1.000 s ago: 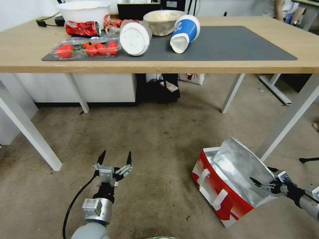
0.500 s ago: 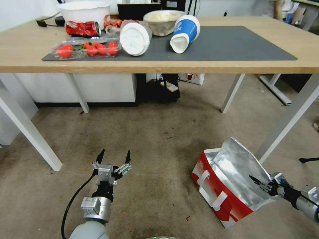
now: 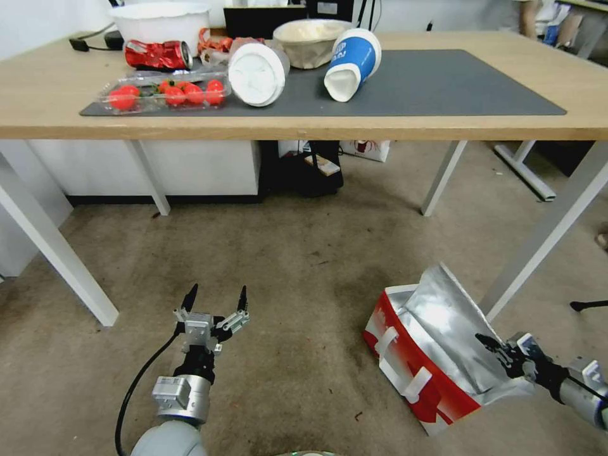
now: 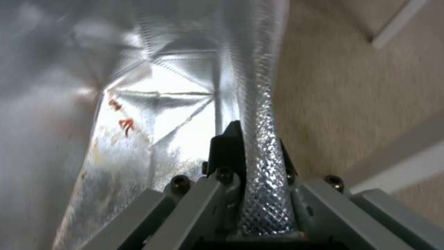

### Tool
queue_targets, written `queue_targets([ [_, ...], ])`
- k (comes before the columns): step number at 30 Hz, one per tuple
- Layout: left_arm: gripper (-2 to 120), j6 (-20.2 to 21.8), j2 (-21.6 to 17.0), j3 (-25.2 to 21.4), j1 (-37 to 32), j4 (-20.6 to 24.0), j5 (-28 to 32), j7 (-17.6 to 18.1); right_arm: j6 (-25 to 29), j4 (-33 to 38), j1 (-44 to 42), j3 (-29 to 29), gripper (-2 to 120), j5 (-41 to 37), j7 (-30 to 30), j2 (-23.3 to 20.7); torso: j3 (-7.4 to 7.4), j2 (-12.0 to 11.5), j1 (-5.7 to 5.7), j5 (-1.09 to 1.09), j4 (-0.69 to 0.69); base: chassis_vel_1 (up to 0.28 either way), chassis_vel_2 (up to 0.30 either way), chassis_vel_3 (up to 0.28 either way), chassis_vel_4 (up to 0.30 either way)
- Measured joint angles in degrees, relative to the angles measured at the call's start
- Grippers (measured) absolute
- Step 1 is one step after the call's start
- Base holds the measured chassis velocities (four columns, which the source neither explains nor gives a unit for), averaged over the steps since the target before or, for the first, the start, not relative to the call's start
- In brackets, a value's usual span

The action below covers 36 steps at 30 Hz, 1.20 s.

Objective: Pick up the food delivery bag from the floor and place it on the table.

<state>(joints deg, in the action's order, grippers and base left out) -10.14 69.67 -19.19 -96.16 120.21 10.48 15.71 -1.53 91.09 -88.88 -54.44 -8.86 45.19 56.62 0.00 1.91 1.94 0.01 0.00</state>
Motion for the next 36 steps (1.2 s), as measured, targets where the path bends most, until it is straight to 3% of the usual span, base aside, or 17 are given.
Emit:
queue_targets([
  [7, 100, -0.03, -0.13, -0.12, 0.11, 0.06, -0.05, -0.02, 0.45, 2.53, -0.43, -0.09, 0, -2.90, 1.32, -1.05, 0.00, 0.00, 0.00, 0.00, 0.01, 0.000, 0.000, 0.000, 0.000],
  [14, 100, -0.03, -0.39, -0.34, 0.25, 0.28, -0.05, -0.01, -1.54, 9.41, -2.84, -0.24, 0, -10.21, 4.49, -5.83, 0.00, 0.00, 0.00, -0.01, 0.00, 0.000, 0.000, 0.000, 0.000],
  [23, 100, 0.11, -0.41, -0.70, -0.03, 1.15, 0.37, -0.03, -8.91, 16.14, -7.86, -2.54, 0, -19.71, 7.69, -12.75, 0.00, 0.01, 0.00, 0.00, -0.01, 0.000, 0.000, 0.000, 0.000],
  [27, 100, 0.32, -0.43, -0.94, -0.23, 1.66, 0.51, -0.12, -12.82, 16.51, -7.81, -4.08, 0, -25.41, 13.75, -16.53, 0.00, 0.00, 0.00, 0.00, 0.00, 0.000, 0.000, 0.000, 0.000],
  [36, 100, 0.53, -0.09, -1.53, -0.69, 2.19, 0.55, -0.49, -18.16, 15.27, -4.18, -4.11, 0, -34.29, 17.62, -22.35, 0.00, 0.01, 0.00, -0.01, 0.01, 0.000, 0.000, 0.000, 0.000],
])
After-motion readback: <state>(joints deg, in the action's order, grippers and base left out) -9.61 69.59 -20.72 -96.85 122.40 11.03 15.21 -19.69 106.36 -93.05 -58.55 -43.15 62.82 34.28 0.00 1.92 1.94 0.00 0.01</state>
